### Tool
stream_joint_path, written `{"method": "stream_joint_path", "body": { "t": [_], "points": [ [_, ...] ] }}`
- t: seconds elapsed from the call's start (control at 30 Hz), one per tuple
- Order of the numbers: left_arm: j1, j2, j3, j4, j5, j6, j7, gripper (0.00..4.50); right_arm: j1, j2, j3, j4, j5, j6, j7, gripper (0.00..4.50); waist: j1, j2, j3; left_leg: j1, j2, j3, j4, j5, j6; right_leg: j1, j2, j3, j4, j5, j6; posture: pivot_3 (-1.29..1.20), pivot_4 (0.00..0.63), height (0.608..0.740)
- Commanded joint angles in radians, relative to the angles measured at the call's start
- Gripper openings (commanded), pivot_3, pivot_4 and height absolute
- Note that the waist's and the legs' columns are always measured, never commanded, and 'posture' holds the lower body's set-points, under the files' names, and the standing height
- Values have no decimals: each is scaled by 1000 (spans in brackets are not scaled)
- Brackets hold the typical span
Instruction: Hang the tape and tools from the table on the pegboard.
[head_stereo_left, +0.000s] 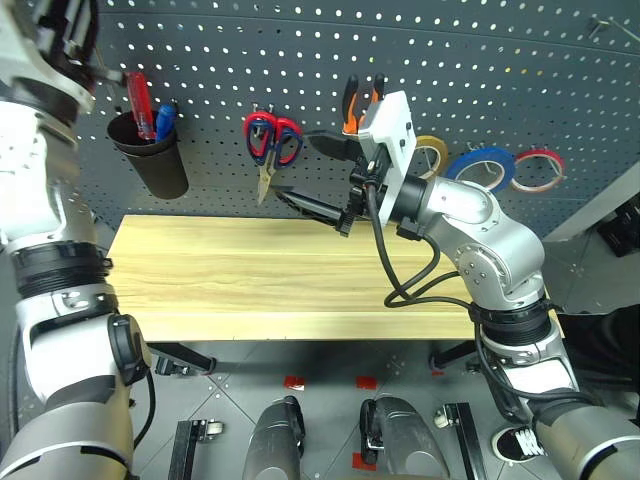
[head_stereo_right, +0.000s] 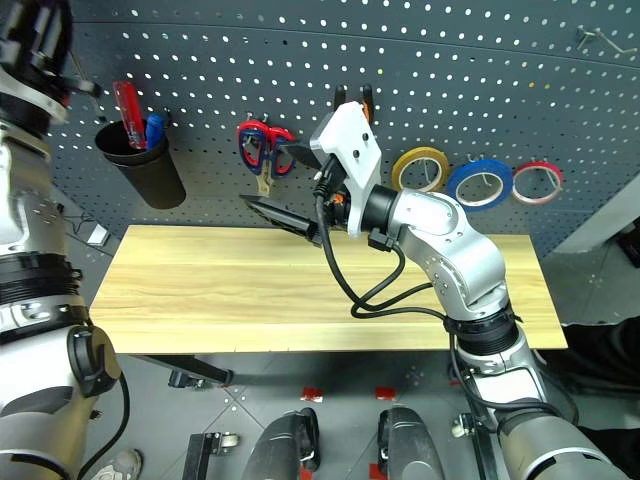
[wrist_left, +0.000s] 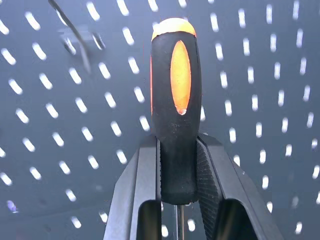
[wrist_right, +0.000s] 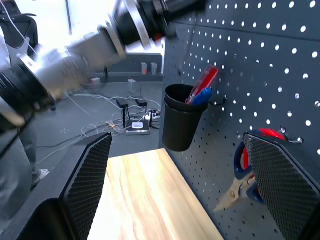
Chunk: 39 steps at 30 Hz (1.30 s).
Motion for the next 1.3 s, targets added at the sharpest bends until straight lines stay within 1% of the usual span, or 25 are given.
{"method": "stream_joint_path", "body": {
  "t": [0.03,0.13,0.33,0.4,0.43,0.53,0.6,0.7,0.73,0.83,0.87,0.97,1.0,1.17,1.3],
  "points": [
    [-29,-6,3,44,33,-109,37,582,-10,0,-11,-34,-5,-19,-5,4500,-1,0,0,0,1,0,0,0,0,0,0,0,0,0,0,-115,117,740],
    [-5,-27,1,76,49,-155,70,582,-11,0,-10,-40,-6,-13,-9,4500,-1,0,0,0,1,0,2,0,0,0,1,0,1,1,-1,-121,119,740],
    [76,-28,23,32,55,-179,137,582,2,-7,-7,-56,-6,2,-14,4500,-6,0,-2,0,1,0,4,0,0,0,0,1,4,1,-1,-133,127,740],
    [90,-31,24,23,41,-180,135,1336,2,-8,-7,-55,-7,3,-14,4500,-6,0,-2,0,1,-1,4,0,0,0,0,1,6,1,-1,-133,127,740],
    [100,-34,23,20,43,-186,142,1591,2,-9,-7,-55,-8,5,-15,4500,-6,0,-2,0,1,-1,5,0,0,0,0,0,6,1,-1,-137,129,740],
    [110,-38,16,27,72,-182,182,2557,3,-13,-7,-57,-11,8,-17,4500,-6,0,-3,0,1,-1,5,0,0,0,0,0,8,1,-1,-137,129,740],
    [107,-38,6,24,85,-149,205,3168,7,-15,-8,-60,-11,11,-19,4500,-7,0,-6,1,0,-1,6,0,0,0,-1,0,9,1,-1,-144,126,740],
    [102,-44,-15,-18,109,-86,239,3168,15,-22,-9,-68,-12,12,-24,4500,-8,0,-12,1,0,-2,6,0,1,0,-1,0,10,1,-1,-158,123,740],
    [106,-43,-36,-57,134,-28,258,3168,20,-27,-13,-73,-11,15,-27,4500,-8,0,-12,1,0,-2,6,0,1,0,-1,0,10,1,-1,-165,122,740],
    [210,-58,-63,-324,155,196,299,3168,56,-43,-60,-111,17,42,-54,4500,-14,0,-18,1,-1,-2,6,0,1,0,-1,1,11,1,-1,-170,123,740],
    [240,-58,-65,-386,155,249,300,3168,65,-44,-71,-121,27,51,-61,4500,-18,0,-21,1,-1,-1,6,0,1,0,-1,3,10,1,-1,-170,123,740],
    [341,-49,-74,-555,109,319,219,3168,114,-46,-105,-160,48,68,-86,4500,-27,1,-27,1,0,-2,6,0,1,0,-1,5,10,1,-1,-161,119,740],
    [371,-54,-69,-599,74,346,189,3168,141,-50,-113,-176,48,69,-94,4500,-29,1,-28,2,0,-2,6,0,1,0,-1,5,11,1,-1,-157,119,740],
    [489,-78,-41,-675,34,389,152,3168,263,-77,-112,-211,4,26,-118,4500,-30,9,-37,5,1,-1,5,0,1,0,-1,8,15,1,-1,-150,115,740],
    [550,-102,-7,-677,6,387,150,3168,323,-72,-115,-202,-30,-41,-139,4500,-30,10,-43,10,1,-1,6,0,1,3,0,10,16,2,-3,-153,112,740]
  ]
}}
